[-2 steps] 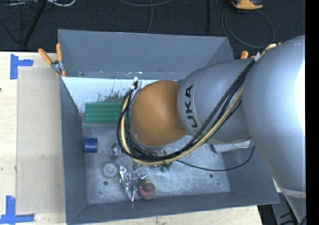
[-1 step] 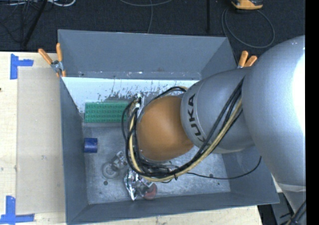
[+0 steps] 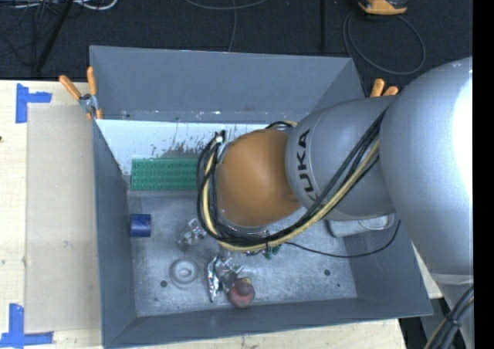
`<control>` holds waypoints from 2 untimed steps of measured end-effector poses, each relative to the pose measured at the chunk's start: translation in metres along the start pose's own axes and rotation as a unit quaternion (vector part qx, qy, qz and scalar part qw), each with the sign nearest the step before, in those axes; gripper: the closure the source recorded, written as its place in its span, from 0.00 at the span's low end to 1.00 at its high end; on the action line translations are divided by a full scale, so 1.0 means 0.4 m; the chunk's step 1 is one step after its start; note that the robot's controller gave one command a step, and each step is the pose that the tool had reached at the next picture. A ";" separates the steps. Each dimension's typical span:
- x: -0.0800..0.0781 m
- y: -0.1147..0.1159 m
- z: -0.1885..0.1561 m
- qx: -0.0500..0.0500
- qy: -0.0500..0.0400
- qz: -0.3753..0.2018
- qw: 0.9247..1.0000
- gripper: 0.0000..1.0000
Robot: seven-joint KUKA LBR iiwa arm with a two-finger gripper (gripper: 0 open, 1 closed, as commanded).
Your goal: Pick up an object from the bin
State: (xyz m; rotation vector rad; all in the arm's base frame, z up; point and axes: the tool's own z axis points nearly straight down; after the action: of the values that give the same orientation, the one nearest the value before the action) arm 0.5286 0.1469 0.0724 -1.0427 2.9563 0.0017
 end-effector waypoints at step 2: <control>0.004 0.001 -0.021 -0.001 0.003 0.003 1.000 1.00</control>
Offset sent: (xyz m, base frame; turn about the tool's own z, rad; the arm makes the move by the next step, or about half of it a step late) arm 0.0000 0.0000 0.0000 0.0000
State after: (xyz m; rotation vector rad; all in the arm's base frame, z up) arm 0.5272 0.1461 0.0807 -1.0360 2.9643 0.0013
